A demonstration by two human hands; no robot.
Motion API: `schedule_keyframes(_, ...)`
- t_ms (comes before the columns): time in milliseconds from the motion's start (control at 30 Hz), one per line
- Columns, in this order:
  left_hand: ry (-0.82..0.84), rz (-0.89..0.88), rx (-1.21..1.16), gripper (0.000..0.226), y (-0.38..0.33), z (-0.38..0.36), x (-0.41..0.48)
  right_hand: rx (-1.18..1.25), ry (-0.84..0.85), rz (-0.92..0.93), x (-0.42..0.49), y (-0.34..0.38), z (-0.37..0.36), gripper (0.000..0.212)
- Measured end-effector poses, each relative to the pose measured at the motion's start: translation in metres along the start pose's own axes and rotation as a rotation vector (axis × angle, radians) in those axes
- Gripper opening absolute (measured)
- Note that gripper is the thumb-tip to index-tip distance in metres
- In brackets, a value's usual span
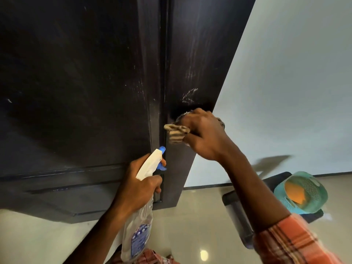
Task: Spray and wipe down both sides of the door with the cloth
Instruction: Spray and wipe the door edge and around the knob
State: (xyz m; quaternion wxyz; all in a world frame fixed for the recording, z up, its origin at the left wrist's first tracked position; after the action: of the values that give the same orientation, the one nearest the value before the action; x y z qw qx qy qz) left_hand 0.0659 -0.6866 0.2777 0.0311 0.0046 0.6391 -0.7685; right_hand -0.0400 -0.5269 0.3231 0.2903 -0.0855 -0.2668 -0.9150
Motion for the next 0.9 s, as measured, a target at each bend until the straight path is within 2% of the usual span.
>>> schedule_keyframes(33,-0.005,0.003,0.004,0.04,0.0,0.0,0.0,-0.127,0.027,0.082,0.001,0.004,-0.002,0.009)
schedule_keyframes(100,-0.007,0.0,0.012,0.043,-0.003,0.001,0.002,-0.28,0.039,0.212,-0.004,0.008,-0.008,0.024)
schedule_keyframes(167,-0.007,-0.002,-0.007,0.045,-0.004,0.004,0.004,-0.289,0.017,0.287,-0.013,0.005,-0.013,0.031)
schedule_keyframes(200,-0.007,-0.007,-0.012,0.044,-0.004,0.006,0.005,-0.216,-0.031,0.286,-0.018,0.001,-0.015,0.03)
schedule_keyframes(233,-0.004,-0.021,-0.018,0.041,-0.002,0.009,0.008,-0.095,-0.12,0.257,-0.024,-0.003,-0.016,0.028)
schedule_keyframes(300,0.003,-0.039,-0.034,0.029,0.003,0.015,0.012,0.275,-0.411,0.086,-0.036,-0.017,-0.018,0.025)
schedule_keyframes(400,-0.009,-0.013,-0.042,0.037,0.013,0.024,0.017,0.968,-0.836,-0.361,-0.048,-0.046,-0.031,0.028)
schedule_keyframes(467,-0.018,0.012,-0.043,0.037,0.017,0.028,0.021,1.182,-0.944,-0.539,-0.053,-0.058,-0.04,0.028)
schedule_keyframes(533,-0.009,0.021,-0.046,0.038,0.021,0.031,0.025,1.293,-0.924,-0.638,-0.055,-0.073,-0.049,0.022)
schedule_keyframes(600,0.002,0.017,-0.044,0.038,0.022,0.031,0.026,1.365,-0.809,-0.693,-0.057,-0.085,-0.054,0.012)
schedule_keyframes(733,0.038,0.043,-0.022,0.035,0.028,0.035,0.027,1.422,-0.634,-0.875,-0.052,-0.094,-0.063,0.03)
schedule_keyframes(833,0.04,0.068,-0.009,0.034,0.029,0.031,0.023,1.414,-0.537,-0.816,-0.041,-0.09,-0.059,0.019)
schedule_keyframes(900,0.004,0.092,-0.004,0.036,0.028,0.026,0.021,1.406,-0.503,-0.758,-0.034,-0.093,-0.058,0.029)
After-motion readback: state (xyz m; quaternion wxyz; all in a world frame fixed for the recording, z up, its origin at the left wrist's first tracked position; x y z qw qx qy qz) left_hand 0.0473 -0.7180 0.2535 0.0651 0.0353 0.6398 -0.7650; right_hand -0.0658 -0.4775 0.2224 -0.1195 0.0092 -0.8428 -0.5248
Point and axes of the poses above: each hand's wrist, its own x-axis towards the middle knuckle, its own z-axis out of the back of the hand, y = z × x, the point moved 2 cm from there along x, towards the middle knuckle, and after that the axes turned 4 degrees about -z, right-handed, at the moved point
